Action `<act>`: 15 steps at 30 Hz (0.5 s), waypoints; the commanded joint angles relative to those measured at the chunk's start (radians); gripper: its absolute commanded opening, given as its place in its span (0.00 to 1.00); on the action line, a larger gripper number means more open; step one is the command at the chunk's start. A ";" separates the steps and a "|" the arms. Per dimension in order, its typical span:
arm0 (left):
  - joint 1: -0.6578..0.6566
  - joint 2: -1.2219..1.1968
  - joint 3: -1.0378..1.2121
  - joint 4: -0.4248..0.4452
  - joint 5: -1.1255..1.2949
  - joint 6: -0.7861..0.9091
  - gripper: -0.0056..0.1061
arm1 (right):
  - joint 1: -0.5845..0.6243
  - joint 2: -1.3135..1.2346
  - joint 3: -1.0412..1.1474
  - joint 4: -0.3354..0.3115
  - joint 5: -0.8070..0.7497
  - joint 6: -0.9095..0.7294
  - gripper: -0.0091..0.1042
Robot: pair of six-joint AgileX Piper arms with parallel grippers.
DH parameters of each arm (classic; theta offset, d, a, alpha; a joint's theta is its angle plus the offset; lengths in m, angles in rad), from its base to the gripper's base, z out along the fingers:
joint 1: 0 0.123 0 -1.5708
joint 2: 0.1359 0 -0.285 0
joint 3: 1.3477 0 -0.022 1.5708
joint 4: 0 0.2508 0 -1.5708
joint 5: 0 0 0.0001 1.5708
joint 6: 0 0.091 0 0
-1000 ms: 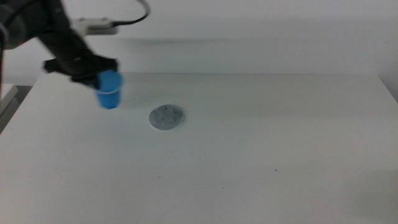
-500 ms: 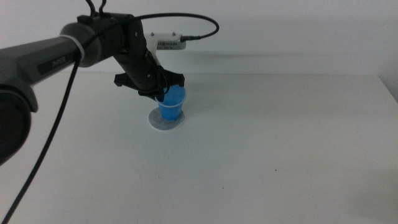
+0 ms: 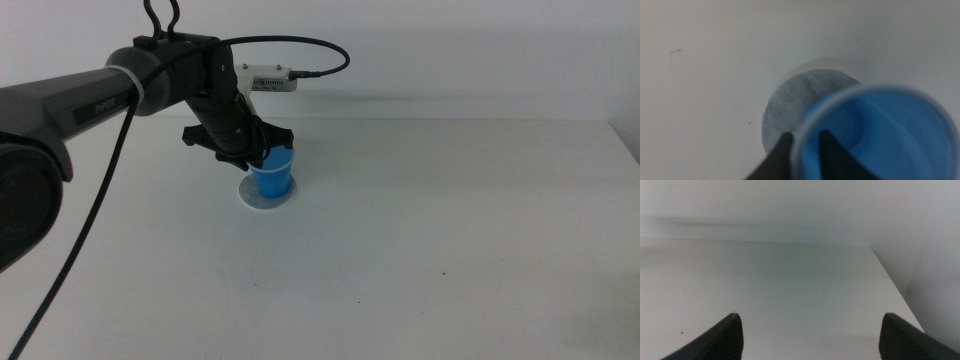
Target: Place an empty cup on a cup mat.
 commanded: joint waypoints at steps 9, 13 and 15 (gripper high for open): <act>0.019 -0.109 -0.003 0.006 0.028 0.070 0.89 | 0.002 -0.005 0.003 -0.007 -0.007 -0.004 0.90; 0.042 -0.230 0.000 0.016 0.146 0.124 0.89 | 0.002 -0.005 0.003 -0.007 -0.007 -0.004 0.90; 0.053 -0.309 0.026 0.031 0.197 0.144 0.89 | 0.002 -0.005 0.003 -0.007 -0.007 -0.004 0.90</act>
